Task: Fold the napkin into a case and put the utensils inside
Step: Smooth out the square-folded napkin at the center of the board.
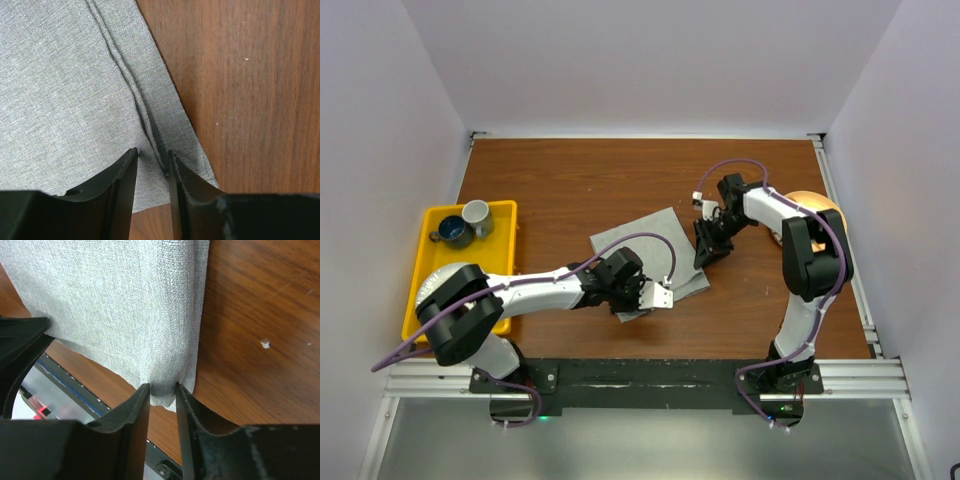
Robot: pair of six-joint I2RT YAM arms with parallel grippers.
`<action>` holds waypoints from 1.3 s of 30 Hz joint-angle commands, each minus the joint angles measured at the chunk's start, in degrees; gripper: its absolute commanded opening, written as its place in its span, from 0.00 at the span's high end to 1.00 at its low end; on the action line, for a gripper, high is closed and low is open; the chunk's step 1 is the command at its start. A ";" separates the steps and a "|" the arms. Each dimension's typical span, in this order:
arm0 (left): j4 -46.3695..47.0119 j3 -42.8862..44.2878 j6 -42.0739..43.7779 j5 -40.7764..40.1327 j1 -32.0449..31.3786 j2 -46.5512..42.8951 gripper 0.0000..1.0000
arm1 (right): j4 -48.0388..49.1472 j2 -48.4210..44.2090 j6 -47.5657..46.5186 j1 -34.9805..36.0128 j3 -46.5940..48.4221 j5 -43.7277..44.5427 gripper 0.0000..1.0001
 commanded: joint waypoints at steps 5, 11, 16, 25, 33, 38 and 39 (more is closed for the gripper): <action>0.62 0.02 -0.04 -0.21 -0.36 -0.19 0.78 | -0.05 -0.51 0.54 0.44 1.43 0.37 0.83; -1.04 0.98 0.04 -0.39 -0.36 -2.12 1.00 | -1.11 -2.53 0.72 0.52 2.57 -1.04 1.00; -3.50 1.78 -0.04 -0.57 -0.36 -4.67 1.00 | -3.48 -4.46 -0.15 0.52 3.71 -2.27 1.00; -11.41 5.82 -0.39 3.12 -0.36 -10.12 1.00 | -9.45 -7.54 -2.97 0.44 3.02 -2.09 1.00; -11.25 4.51 -1.45 6.12 -0.54 -8.10 1.00 | -7.71 -6.40 -2.97 0.61 -1.73 -0.51 1.00; -7.65 2.13 -2.68 5.06 -0.54 -5.55 1.00 | -3.66 -3.15 -1.92 0.70 -1.91 0.98 1.00; -7.29 1.96 -2.86 4.71 -0.54 -5.38 1.00 | -3.40 -2.71 -1.74 0.70 -1.47 1.07 1.00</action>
